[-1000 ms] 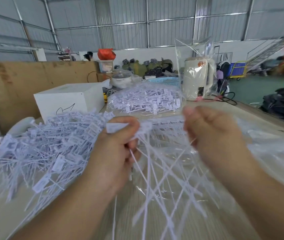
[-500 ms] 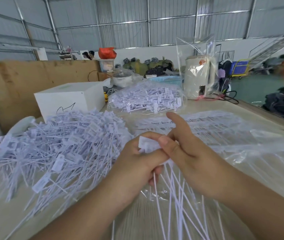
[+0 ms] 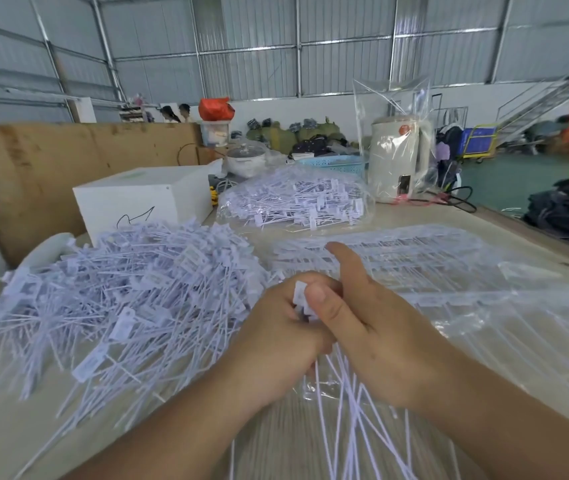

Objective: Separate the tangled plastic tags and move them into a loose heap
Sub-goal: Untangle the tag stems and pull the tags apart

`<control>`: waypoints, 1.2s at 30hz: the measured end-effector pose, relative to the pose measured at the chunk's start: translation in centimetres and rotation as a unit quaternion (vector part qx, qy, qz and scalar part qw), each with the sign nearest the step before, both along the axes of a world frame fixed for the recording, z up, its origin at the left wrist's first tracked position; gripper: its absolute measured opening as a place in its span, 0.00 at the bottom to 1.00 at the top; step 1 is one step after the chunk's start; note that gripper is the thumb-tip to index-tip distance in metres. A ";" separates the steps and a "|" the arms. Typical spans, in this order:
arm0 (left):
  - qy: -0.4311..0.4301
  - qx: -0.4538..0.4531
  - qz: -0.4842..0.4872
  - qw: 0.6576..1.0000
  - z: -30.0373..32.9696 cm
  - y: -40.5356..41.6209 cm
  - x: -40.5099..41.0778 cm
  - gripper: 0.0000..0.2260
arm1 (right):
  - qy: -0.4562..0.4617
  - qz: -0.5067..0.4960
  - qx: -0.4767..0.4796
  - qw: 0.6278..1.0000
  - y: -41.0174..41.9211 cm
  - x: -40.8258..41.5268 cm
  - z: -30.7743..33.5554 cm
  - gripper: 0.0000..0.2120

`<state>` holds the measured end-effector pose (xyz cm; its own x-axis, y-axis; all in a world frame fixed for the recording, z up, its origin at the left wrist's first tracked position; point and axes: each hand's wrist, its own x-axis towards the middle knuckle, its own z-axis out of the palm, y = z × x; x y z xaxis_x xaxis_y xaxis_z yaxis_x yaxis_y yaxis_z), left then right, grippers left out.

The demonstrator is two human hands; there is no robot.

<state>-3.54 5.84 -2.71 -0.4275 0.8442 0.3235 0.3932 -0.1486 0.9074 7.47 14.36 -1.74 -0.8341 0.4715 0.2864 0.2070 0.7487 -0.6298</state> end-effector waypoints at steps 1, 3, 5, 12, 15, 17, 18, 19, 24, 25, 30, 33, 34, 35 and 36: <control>-0.010 0.010 0.002 1.000 0.1 -0.1 -0.1 0.09 | 0.016 0.003 -0.027 1.000 0.1 0.0 0.0 0.49; -0.053 0.053 0.018 0.997 0.8 -0.3 -0.5 0.07 | 0.048 0.007 -0.064 0.997 0.6 0.1 0.2 0.47; -0.095 0.099 0.050 0.989 1.6 -0.6 -1.6 0.07 | 0.039 -0.001 -0.066 0.997 1.5 0.4 0.8 0.42; -0.075 0.100 0.060 0.990 1.7 -1.0 -2.6 0.09 | 0.018 0.037 -0.071 0.997 2.9 1.1 1.0 0.19; -0.051 0.096 0.066 0.992 1.8 -1.1 -2.6 0.11 | 0.031 0.056 -0.092 0.994 2.8 1.2 1.0 0.18; -0.071 0.109 0.073 0.989 1.9 -1.0 -2.5 0.13 | 0.069 0.041 -0.091 0.993 2.7 1.0 0.7 0.19; -0.094 0.123 0.069 0.985 2.0 -0.9 -2.3 0.12 | 0.097 0.026 -0.083 0.991 2.4 0.8 0.5 0.19; -0.122 0.141 0.061 0.981 2.2 -0.8 -2.1 0.10 | 0.127 0.013 -0.072 0.989 2.0 0.5 0.4 0.19; -0.255 0.174 0.066 0.949 2.6 -0.7 -1.3 0.08 | 0.276 -0.063 -0.099 0.954 1.1 -0.5 0.2 0.20; -0.282 0.166 0.071 0.942 2.5 -0.7 -1.4 0.07 | 0.315 -0.093 -0.135 0.935 1.7 -0.3 0.7 0.19; -0.271 0.122 0.077 0.952 2.0 -0.7 -2.4 0.11 | 0.287 -0.043 -0.097 0.952 3.1 1.3 1.6 0.20; -0.228 0.096 0.028 0.968 1.5 -0.4 -1.6 0.11 | 0.195 0.063 -0.052 0.977 1.9 0.7 0.7 0.16; -0.225 0.090 0.014 0.970 1.4 -0.4 -1.4 0.11 | 0.170 0.093 -0.042 0.980 1.6 0.5 0.5 0.13; -0.223 0.087 0.007 0.971 1.4 -0.4 -1.3 0.09 | 0.158 0.112 -0.047 0.980 1.6 0.4 0.5 0.10; -0.221 0.085 0.006 0.972 1.5 -0.5 -1.3 0.07 | 0.156 0.124 -0.071 0.977 1.5 0.4 0.5 0.08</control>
<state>-4.82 5.34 -1.19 -0.5650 0.7893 0.2405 -0.0264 -0.3086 0.9508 7.84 15.90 -1.27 -0.8107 0.3194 0.4906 -0.1881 0.6515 -0.7350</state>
